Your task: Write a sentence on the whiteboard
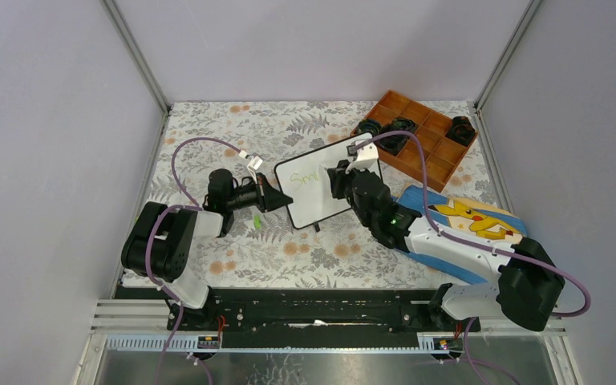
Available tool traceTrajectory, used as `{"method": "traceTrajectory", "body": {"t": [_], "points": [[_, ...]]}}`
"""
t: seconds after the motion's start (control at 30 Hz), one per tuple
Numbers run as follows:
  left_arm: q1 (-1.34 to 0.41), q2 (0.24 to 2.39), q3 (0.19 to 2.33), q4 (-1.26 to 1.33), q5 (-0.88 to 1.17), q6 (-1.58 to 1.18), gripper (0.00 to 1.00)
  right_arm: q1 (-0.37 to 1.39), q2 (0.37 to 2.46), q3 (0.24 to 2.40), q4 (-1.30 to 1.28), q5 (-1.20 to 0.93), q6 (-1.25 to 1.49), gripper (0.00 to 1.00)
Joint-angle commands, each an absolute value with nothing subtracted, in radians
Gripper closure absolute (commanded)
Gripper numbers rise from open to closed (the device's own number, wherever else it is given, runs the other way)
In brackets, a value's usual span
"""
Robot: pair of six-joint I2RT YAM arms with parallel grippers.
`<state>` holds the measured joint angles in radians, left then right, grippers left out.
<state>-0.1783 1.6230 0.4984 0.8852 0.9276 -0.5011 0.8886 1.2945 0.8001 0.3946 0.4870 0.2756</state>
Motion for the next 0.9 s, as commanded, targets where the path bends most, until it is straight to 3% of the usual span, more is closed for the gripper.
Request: {"method": "traceTrajectory", "body": {"t": [0.0, 0.87], "points": [[-0.184, 1.624, 0.501, 0.800, 0.884, -0.473, 1.00, 0.867, 1.307, 0.870, 0.462, 0.505, 0.259, 1.00], [-0.184, 1.628, 0.503, 0.796, 0.882, -0.469, 1.00, 0.845, 1.358, 0.848, 0.442, 0.489, 0.298, 1.00]]}}
